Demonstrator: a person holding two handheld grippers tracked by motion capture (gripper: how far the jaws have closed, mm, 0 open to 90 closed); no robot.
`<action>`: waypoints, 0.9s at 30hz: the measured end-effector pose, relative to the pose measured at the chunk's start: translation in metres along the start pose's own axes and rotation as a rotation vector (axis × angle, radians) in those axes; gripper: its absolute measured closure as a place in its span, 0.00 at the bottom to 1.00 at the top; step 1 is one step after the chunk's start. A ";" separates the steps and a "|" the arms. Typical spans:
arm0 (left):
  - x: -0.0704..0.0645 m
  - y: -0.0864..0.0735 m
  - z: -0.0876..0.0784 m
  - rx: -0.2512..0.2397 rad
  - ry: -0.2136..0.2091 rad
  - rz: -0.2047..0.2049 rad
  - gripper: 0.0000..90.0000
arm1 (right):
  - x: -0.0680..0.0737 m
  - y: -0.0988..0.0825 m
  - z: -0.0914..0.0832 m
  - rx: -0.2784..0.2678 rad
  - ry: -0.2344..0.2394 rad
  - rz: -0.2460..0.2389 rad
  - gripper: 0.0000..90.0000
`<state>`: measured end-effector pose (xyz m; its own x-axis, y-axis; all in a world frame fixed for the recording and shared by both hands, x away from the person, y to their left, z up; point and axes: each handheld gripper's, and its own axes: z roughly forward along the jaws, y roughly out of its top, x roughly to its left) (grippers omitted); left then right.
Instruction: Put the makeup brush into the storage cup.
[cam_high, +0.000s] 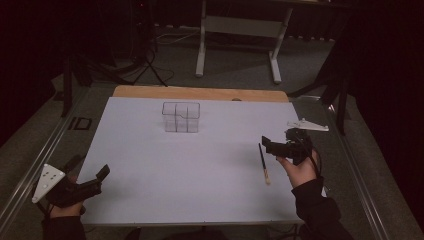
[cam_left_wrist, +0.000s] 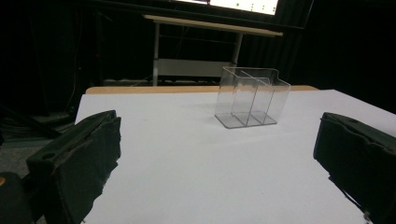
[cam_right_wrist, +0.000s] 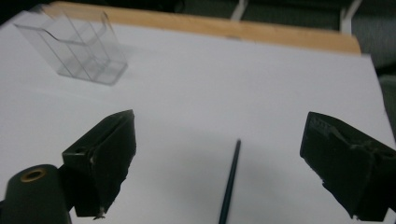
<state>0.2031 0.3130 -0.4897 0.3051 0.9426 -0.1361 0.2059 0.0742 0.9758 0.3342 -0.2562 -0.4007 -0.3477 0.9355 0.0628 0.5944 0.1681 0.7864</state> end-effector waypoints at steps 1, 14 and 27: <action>0.000 0.000 0.000 0.000 0.000 0.000 0.01 | -0.001 -0.001 0.002 0.017 -0.001 0.014 0.14; 0.000 0.000 0.001 0.005 0.003 0.007 0.01 | -0.006 -0.022 0.032 0.222 -0.010 0.067 0.27; -0.001 0.000 0.001 0.005 0.004 0.013 0.01 | -0.009 -0.032 0.059 0.371 -0.008 0.074 0.46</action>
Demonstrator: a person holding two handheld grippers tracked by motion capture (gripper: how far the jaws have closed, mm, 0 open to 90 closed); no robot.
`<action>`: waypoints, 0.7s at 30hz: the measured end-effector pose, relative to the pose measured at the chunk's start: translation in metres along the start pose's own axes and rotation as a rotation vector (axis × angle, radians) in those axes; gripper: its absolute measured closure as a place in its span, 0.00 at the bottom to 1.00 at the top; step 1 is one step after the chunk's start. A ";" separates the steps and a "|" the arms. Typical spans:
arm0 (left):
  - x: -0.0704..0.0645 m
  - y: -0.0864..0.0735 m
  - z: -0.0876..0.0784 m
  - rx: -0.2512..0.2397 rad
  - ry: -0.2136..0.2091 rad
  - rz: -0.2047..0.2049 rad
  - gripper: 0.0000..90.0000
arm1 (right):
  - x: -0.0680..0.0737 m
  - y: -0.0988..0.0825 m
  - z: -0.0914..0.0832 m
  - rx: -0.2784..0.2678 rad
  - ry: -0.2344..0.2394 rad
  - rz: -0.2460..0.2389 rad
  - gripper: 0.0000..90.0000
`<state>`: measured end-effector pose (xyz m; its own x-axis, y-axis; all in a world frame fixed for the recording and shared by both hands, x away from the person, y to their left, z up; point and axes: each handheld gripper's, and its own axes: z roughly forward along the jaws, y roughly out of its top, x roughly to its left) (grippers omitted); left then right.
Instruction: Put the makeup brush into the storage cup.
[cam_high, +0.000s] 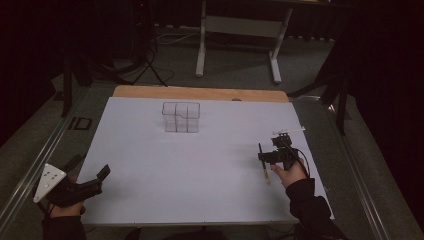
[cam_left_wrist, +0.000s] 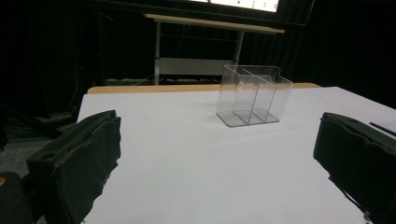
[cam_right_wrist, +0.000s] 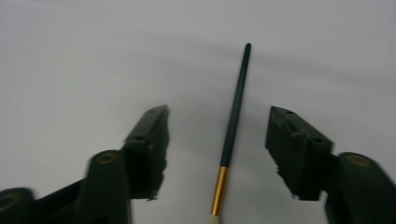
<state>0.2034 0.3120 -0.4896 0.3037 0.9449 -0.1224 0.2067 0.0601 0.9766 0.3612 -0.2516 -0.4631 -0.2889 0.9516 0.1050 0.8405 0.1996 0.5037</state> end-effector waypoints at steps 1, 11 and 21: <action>0.000 0.000 0.000 0.000 0.001 0.002 0.01 | -0.001 0.000 0.003 0.007 -0.004 -0.004 0.48; 0.000 0.000 -0.001 -0.001 0.000 0.003 0.01 | -0.002 -0.004 0.025 0.107 -0.027 -0.005 0.63; 0.001 0.000 -0.001 -0.003 0.000 -0.001 0.01 | 0.000 -0.010 0.040 0.151 -0.071 -0.015 0.75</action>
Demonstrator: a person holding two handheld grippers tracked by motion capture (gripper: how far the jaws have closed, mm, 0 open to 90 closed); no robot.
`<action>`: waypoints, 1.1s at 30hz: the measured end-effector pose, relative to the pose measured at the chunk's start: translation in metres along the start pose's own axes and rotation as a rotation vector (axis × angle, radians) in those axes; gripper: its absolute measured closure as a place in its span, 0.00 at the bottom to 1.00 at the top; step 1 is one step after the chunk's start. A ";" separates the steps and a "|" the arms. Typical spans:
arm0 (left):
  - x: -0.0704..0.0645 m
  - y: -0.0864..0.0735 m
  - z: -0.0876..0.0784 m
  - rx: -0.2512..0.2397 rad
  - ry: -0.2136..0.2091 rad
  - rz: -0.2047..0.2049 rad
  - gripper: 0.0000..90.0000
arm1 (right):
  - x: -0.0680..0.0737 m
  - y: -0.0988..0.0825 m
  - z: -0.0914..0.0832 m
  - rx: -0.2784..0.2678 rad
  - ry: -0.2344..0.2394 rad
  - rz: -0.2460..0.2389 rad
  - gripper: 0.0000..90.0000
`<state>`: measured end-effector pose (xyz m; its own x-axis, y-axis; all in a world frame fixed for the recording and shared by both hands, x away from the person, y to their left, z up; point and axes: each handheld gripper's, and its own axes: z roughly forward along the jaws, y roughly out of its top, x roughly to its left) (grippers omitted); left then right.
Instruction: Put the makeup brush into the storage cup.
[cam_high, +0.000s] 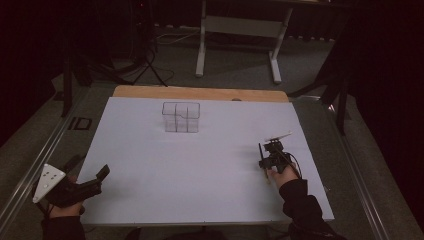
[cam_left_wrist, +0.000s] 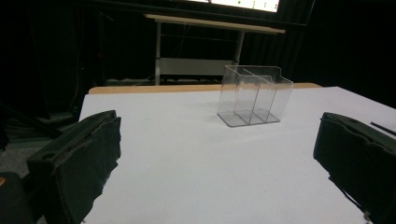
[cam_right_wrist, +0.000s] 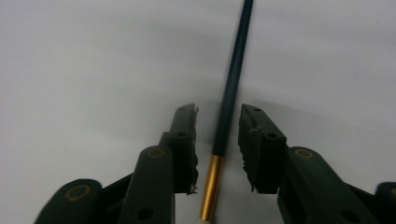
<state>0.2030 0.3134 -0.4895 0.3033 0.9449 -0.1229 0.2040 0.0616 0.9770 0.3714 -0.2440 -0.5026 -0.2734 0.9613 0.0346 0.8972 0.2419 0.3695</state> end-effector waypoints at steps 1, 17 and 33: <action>0.000 0.000 0.000 -0.001 0.001 -0.001 0.01 | 0.000 0.000 0.001 0.006 -0.007 -0.007 0.75; 0.001 0.000 -0.001 -0.004 0.001 -0.009 0.01 | 0.005 -0.001 0.007 0.055 -0.073 -0.057 0.92; 0.000 0.000 0.000 0.002 -0.003 0.000 0.01 | -0.009 0.019 -0.021 0.024 0.047 -0.092 0.93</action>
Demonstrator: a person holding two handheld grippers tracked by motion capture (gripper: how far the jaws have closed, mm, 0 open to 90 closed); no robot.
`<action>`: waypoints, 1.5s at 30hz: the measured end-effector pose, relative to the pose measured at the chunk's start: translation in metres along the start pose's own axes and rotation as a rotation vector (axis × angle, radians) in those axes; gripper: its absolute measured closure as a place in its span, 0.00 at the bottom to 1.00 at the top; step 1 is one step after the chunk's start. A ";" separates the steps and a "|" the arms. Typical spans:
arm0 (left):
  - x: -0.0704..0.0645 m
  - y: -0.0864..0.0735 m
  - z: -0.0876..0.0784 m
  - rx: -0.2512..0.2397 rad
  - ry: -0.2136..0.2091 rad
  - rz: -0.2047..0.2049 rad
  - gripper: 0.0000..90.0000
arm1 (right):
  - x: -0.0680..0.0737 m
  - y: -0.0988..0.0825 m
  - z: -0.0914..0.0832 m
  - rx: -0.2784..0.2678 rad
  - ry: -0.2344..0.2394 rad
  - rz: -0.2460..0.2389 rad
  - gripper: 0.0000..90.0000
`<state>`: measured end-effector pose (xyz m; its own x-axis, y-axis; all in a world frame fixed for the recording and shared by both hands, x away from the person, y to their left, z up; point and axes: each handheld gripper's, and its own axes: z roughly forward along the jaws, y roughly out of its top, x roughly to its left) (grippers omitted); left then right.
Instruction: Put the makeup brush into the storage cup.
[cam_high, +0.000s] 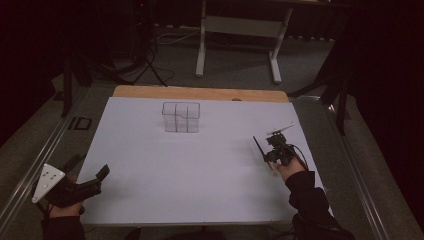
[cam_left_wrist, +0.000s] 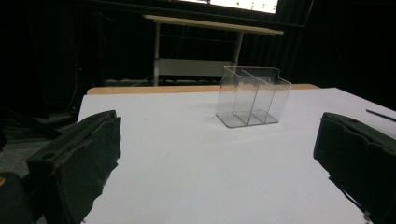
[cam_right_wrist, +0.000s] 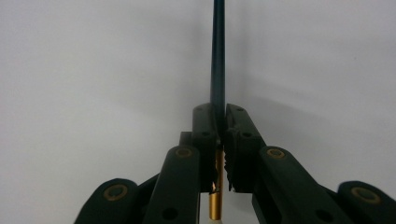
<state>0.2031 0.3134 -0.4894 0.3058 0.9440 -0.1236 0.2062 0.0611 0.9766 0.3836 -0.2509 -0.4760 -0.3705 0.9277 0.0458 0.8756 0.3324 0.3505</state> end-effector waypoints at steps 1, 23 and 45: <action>0.000 0.000 0.000 -0.001 -0.002 -0.002 0.01 | 0.000 0.001 -0.001 0.001 0.002 -0.011 0.93; -0.012 0.004 0.017 0.061 -0.128 0.020 0.01 | 0.020 0.002 -0.013 0.021 0.241 -0.365 0.93; -0.061 0.022 0.059 0.225 -0.475 0.037 0.01 | 0.051 0.003 -0.014 0.088 0.377 -0.735 0.93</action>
<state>0.2436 0.2383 -0.4711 0.6936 0.6899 -0.2073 0.3657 -0.0894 0.9264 0.3631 -0.2045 -0.4596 -0.9229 0.3549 0.1492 0.3849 0.8583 0.3393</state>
